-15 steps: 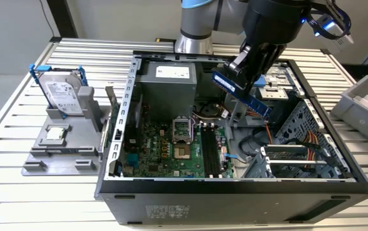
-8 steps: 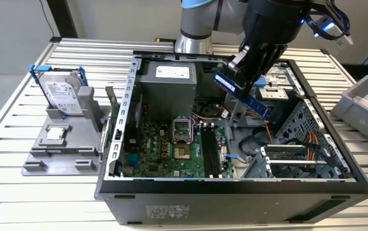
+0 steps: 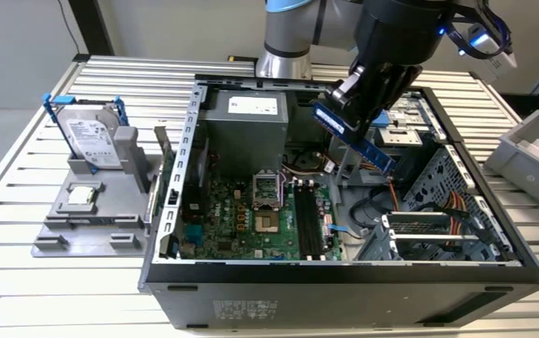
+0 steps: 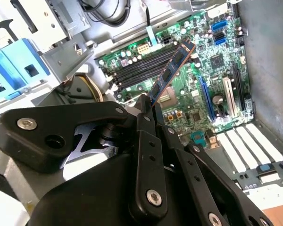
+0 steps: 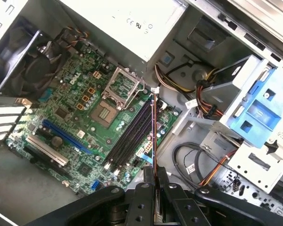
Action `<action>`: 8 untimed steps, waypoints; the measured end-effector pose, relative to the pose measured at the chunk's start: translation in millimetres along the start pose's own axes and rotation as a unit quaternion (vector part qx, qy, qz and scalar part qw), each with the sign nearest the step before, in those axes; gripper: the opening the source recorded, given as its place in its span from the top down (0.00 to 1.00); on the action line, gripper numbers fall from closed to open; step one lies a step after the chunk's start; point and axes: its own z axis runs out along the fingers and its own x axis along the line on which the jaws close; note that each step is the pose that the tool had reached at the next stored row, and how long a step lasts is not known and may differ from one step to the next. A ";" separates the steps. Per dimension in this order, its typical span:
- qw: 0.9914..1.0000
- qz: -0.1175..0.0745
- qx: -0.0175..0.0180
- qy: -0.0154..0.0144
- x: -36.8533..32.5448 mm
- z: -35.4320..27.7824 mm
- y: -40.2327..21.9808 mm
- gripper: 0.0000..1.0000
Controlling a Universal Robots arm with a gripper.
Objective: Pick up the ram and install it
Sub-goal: 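Pick up the ram and move it above insertion slot, then insert the ram into the slot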
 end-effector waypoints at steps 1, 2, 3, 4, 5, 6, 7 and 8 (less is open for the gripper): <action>1.000 0.002 0.000 0.000 0.0 0.0 0.0 1.00; 1.000 0.004 0.000 0.000 0.0 0.0 0.0 1.00; 1.000 0.006 0.000 0.000 0.0 0.0 0.0 1.00; 1.000 0.008 0.000 0.000 0.1 0.0 0.0 1.00; 1.000 0.011 0.000 0.000 0.1 0.0 0.1 1.00; 1.000 0.013 0.000 0.000 0.1 0.0 0.1 1.00; 1.000 0.015 0.000 0.000 0.1 0.0 0.1 1.00; 1.000 0.017 0.000 0.000 0.1 -0.1 0.1 1.00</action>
